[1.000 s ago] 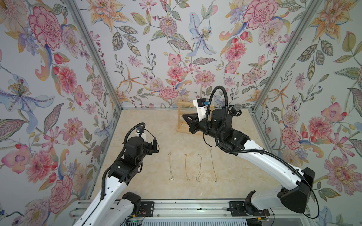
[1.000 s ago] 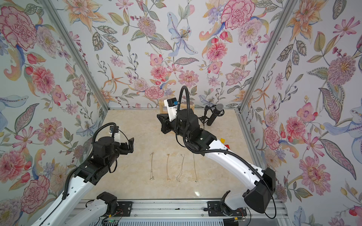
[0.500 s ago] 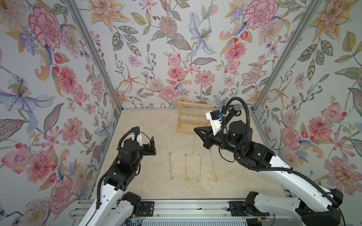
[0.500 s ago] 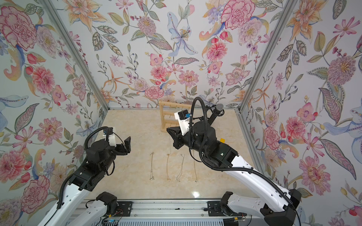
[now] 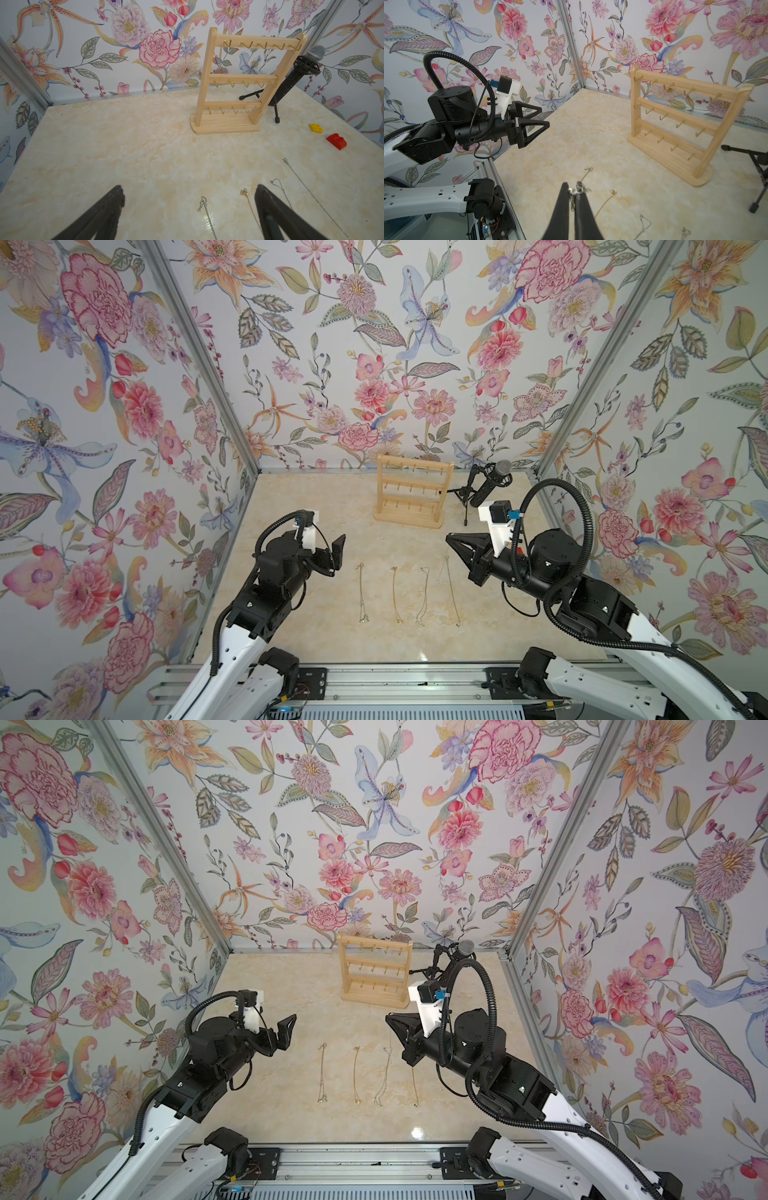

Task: Take the necklace off the jewelry display stand
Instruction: Take off the necklace from the stand, then place the necklace at the center of the board.

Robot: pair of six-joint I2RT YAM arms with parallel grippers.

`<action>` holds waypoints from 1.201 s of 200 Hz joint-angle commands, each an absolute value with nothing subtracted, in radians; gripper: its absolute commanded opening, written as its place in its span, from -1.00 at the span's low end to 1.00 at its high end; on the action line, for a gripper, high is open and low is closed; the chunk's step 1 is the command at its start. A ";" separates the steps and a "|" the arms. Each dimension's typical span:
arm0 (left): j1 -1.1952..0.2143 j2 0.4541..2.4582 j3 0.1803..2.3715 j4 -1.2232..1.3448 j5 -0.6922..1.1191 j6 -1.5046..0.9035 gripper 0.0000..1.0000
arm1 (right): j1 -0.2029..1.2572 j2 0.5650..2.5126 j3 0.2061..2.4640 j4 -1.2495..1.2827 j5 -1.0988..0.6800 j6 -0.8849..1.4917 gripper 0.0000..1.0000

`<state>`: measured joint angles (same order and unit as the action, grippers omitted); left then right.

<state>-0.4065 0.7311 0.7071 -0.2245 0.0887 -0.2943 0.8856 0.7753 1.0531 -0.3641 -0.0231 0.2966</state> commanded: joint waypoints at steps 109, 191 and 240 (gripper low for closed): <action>-0.839 0.972 0.840 -0.010 0.201 -0.360 0.98 | 0.677 0.560 0.859 -0.456 -0.111 0.399 -1.00; -0.983 1.234 0.842 0.340 0.466 -0.323 0.98 | 0.656 0.500 0.799 -0.471 -0.104 0.426 -1.00; -1.021 1.375 0.875 0.429 0.581 -0.295 0.98 | 0.655 0.465 0.795 -0.495 -0.099 0.428 -1.00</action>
